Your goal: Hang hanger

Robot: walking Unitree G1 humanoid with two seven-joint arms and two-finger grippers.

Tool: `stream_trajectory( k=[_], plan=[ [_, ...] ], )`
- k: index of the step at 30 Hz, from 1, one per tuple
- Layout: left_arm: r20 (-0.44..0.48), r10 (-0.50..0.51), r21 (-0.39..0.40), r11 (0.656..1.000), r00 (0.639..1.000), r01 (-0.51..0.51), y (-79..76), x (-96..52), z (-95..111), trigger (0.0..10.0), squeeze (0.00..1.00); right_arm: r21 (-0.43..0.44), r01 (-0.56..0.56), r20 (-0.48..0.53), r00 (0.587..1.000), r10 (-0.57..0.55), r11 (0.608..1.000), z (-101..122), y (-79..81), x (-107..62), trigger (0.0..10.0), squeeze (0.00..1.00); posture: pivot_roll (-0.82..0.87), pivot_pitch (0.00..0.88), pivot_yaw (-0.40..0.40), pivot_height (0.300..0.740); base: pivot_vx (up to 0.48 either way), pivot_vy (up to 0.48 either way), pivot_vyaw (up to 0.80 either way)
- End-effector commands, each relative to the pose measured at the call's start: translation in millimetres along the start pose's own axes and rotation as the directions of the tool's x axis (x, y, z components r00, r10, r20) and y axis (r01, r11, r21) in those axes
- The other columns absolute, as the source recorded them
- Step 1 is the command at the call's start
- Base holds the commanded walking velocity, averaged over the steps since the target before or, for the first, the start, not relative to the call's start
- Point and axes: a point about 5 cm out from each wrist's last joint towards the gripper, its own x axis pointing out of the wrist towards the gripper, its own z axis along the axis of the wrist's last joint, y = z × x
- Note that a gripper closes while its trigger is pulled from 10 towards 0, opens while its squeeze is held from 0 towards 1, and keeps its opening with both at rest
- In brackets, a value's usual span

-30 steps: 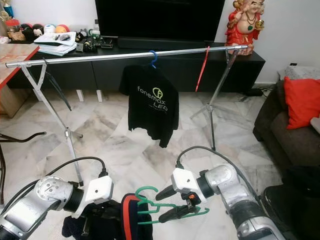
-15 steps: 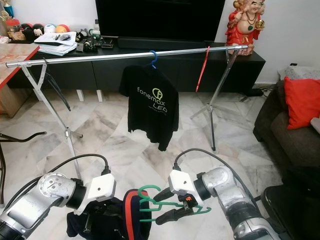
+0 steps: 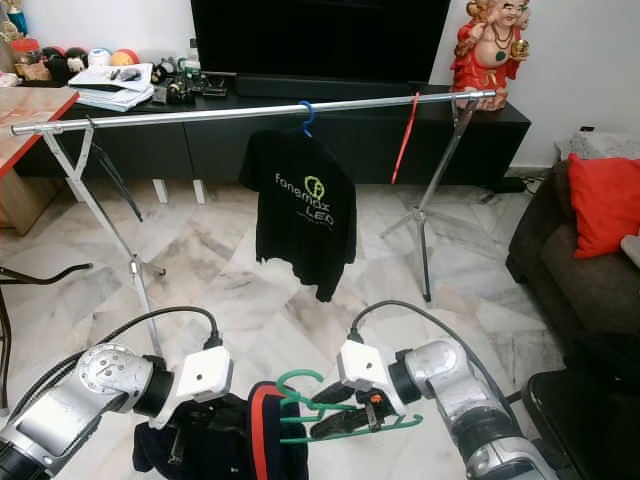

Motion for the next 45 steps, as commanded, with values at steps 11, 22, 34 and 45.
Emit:
stream_trajectory(
  k=[11, 22, 34, 45],
  plan=[
    [0.004, -0.002, 0.058, 0.998, 1.000, 0.002, 3.2, 0.5, 8.5, 10.0, 0.00, 0.007, 0.026, 0.036, 0.999, -0.027, 1.000, 4.0, -3.7, -0.7, 0.0, 0.00, 0.04, 0.051, -0.088, 0.740, 0.000, 0.000, 0.00],
    [0.021, 0.031, 0.042, 0.999, 0.999, -0.032, 8.2, -3.8, 9.7, 10.0, 0.00, 0.012, 0.042, 0.034, 0.999, -0.042, 0.999, 2.3, -4.0, -0.1, 0.0, 0.00, 0.04, 0.051, -0.087, 0.740, 0.000, 0.000, 0.00],
    [0.038, 0.033, 0.006, 0.999, 0.999, -0.033, 11.2, -12.1, 11.8, 10.0, 1.00, 0.035, 0.107, 0.072, 0.991, -0.109, 0.994, 1.3, -6.1, 0.4, 0.0, 0.00, 0.04, 0.055, -0.081, 0.740, 0.000, 0.000, 0.00],
    [-0.010, 0.075, 0.032, 0.997, 0.997, -0.075, 15.9, -26.4, 10.4, 10.0, 1.00, 0.068, 0.256, 0.122, 0.957, -0.263, 0.964, -3.3, -9.3, -2.1, 0.0, 0.00, 0.05, 0.054, -0.080, 0.740, 0.000, 0.000, 0.00]
  ],
)
